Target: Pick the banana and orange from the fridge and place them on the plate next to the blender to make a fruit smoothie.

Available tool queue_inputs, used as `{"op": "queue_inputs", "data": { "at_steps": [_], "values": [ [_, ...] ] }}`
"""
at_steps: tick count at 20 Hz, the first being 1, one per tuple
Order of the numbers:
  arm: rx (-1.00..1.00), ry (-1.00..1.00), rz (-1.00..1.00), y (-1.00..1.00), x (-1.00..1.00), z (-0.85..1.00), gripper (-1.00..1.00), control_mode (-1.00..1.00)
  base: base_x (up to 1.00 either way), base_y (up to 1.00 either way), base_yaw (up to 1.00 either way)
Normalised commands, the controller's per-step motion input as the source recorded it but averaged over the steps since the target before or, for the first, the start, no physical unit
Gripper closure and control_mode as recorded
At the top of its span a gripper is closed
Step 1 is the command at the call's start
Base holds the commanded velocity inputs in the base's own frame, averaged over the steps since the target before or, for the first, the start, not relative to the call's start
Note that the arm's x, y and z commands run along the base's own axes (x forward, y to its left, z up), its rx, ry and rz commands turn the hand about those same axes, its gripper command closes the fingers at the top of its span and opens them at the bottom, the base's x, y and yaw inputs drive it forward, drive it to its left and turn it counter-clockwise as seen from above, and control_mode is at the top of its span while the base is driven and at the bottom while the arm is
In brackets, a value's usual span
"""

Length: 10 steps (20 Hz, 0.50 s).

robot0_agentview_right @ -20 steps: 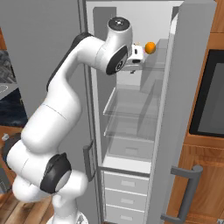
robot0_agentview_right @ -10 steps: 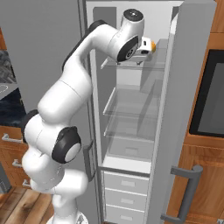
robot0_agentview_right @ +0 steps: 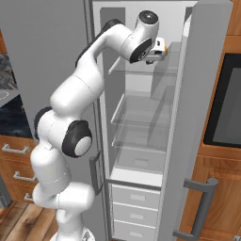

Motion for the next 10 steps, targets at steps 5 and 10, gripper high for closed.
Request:
{"op": "queue_inputs", "data": {
  "at_steps": [5,10],
  "values": [
    [0.00,-0.03,0.00,-0.02,0.65,-0.22,-1.00,-1.00,0.00,0.00,0.00],
    [0.00,0.00,0.00,-0.01,0.66,-0.16,-1.00,-1.00,0.00,0.00,0.00]
  ]
}}
